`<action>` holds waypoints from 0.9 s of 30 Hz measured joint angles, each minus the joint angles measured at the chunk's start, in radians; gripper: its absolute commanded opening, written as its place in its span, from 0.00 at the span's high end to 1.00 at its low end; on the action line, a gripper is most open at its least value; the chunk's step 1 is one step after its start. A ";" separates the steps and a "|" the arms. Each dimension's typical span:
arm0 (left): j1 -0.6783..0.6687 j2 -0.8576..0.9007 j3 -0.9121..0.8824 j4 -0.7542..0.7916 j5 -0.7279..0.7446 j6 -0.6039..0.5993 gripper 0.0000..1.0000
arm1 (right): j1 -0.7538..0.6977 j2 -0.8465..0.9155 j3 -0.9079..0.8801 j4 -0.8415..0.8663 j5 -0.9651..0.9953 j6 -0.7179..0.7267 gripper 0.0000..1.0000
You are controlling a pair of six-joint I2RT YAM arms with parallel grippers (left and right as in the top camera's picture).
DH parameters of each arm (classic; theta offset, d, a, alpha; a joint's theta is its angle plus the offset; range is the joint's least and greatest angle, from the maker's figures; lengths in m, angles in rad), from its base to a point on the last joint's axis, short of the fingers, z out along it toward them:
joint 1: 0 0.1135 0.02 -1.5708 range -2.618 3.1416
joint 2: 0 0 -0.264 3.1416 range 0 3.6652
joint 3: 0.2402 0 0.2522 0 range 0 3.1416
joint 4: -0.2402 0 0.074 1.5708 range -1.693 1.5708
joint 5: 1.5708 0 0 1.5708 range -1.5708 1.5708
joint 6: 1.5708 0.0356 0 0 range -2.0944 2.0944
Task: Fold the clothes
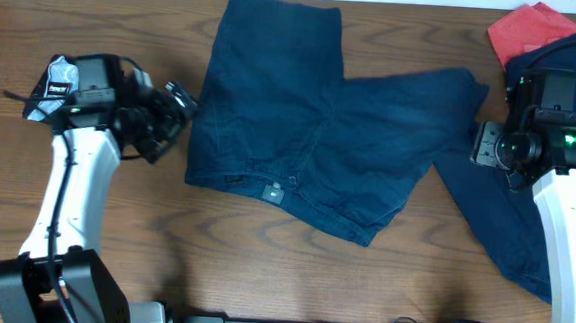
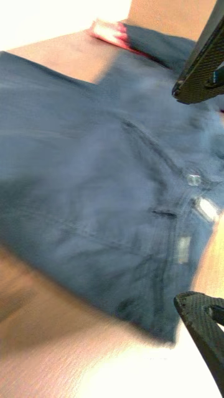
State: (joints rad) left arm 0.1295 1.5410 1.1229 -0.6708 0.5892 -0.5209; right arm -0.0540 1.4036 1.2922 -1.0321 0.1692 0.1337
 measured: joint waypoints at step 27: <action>-0.928 0.420 -0.019 0.433 0.007 -0.286 0.66 | -0.101 0.504 -0.046 0.153 -0.192 -0.098 0.99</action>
State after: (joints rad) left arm -0.7982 1.9610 1.1034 -0.2382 0.5964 -0.8066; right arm -0.1555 1.9076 1.2461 -0.8795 -0.0227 0.0353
